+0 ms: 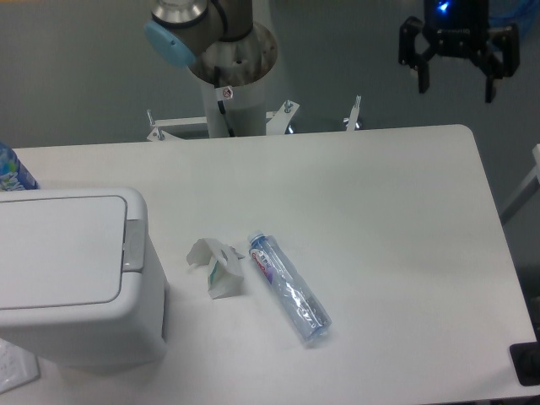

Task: Open the trash can
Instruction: 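Move the gripper down and across toward the white trash bin lid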

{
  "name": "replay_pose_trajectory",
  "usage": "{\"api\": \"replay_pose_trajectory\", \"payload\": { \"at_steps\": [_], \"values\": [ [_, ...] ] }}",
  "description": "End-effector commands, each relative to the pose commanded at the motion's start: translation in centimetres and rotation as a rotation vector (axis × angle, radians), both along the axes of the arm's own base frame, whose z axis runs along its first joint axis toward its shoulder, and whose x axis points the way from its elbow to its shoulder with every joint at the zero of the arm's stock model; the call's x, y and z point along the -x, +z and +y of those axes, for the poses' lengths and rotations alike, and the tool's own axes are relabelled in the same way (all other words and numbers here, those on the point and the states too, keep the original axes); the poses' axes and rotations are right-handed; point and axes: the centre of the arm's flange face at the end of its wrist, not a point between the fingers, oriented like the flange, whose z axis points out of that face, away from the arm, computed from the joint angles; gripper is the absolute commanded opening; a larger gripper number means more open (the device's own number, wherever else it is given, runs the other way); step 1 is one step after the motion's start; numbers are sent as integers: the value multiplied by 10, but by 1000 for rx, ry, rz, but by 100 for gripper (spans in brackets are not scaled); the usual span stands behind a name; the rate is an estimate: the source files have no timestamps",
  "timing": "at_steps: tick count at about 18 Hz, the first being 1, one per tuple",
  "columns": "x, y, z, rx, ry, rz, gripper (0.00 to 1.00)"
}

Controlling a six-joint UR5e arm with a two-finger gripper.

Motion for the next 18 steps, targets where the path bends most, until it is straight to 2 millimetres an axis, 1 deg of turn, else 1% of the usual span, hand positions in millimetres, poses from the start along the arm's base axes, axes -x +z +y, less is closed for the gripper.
{"api": "replay_pose_trajectory", "payload": {
  "at_steps": [5,7,9,14,16,18],
  "values": [
    [-3,-1,4,-6,1,-4,100],
    [-4,0,5,-25,39,-12,100],
    [-8,0,13,-80,89,-36,100],
    [-28,1,47,-205,225,-110,100],
    [-41,1,66,-238,258,-119,100],
    [-56,2,90,-279,288,-127,100]
  ]
}}
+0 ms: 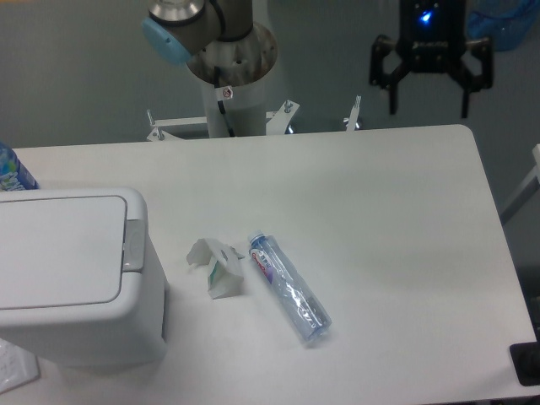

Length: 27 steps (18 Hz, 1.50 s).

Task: Open the trash can
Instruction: 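Move the gripper down and across toward the white trash bin lid, then lower the gripper fingers onto the lid edge of the trash bin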

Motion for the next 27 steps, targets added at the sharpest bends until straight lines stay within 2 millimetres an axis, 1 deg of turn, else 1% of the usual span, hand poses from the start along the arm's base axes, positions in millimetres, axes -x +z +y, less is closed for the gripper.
{"api": "replay_pose_trajectory", "payload": {
  "at_steps": [3,6,8,11,14,16,20,23,24,27],
  "values": [
    [-24,0,31,-58,63,-37,100],
    [-51,-9,65,-85,94,-96,100],
    [-62,-14,84,-104,114,-120,100],
    [-85,-22,119,-163,142,-137,100],
    [-99,-30,150,-244,186,-143,100],
    [-114,-37,168,-263,184,-161,100],
    [-134,-48,186,-251,159,-186,100],
    [-147,-55,195,-255,189,-223,100],
    [-150,-54,196,-261,206,-233,100],
    [-151,-55,197,-275,256,-260,100]
  ]
}}
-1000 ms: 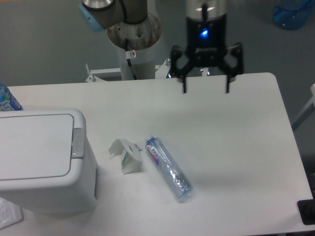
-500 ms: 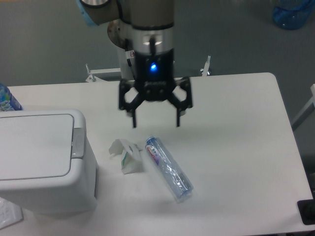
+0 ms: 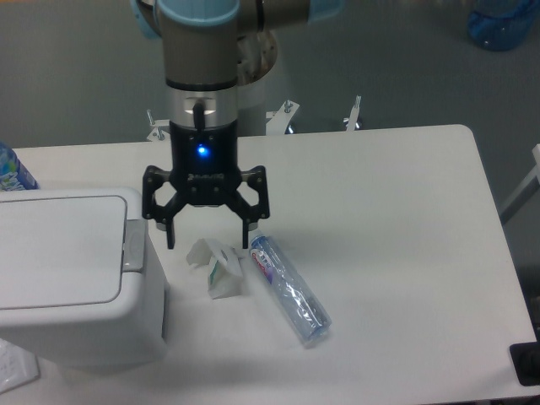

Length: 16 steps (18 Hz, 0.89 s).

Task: Open the trash can
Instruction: 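Lower the gripper fingers onto the lid edge of the trash bin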

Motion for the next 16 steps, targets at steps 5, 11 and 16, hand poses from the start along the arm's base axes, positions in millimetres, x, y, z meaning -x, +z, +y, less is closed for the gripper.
{"api": "replay_pose_trajectory", "payload": {
  "at_steps": [5,11,16],
  "values": [
    [-13,-14,1,17,6,-30,100],
    [-15,-17,3,21,2,-36,100],
    [-17,-19,5,24,-3,-37,100]
  ]
}}
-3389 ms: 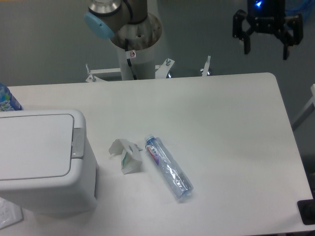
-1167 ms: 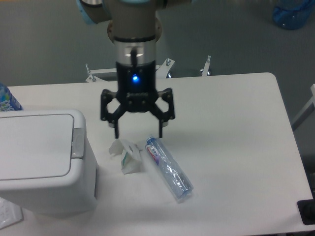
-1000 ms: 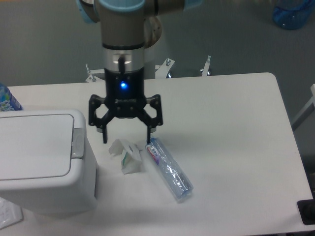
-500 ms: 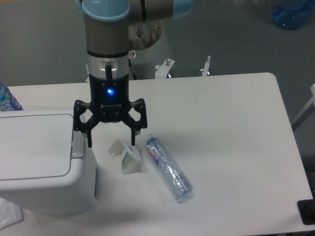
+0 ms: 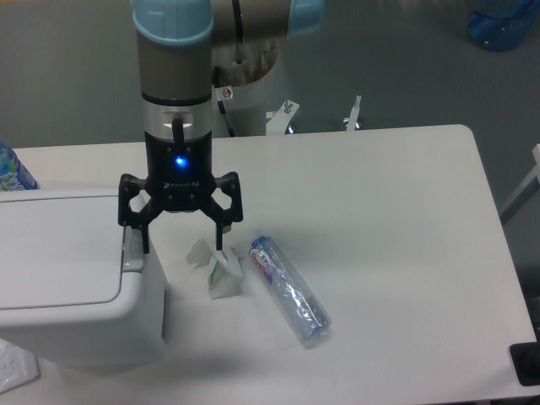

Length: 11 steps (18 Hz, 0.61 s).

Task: Open the trash can
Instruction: 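Lower the gripper fingers onto the lid edge of the trash bin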

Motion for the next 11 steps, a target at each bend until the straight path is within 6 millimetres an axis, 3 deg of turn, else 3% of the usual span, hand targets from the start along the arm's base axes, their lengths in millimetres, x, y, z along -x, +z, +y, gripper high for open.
{"api": "replay_pose_trajectory", "payload": {
  "at_steps": [11],
  "values": [
    [-2,-11,0,17,-2,-11,100]
  ]
}}
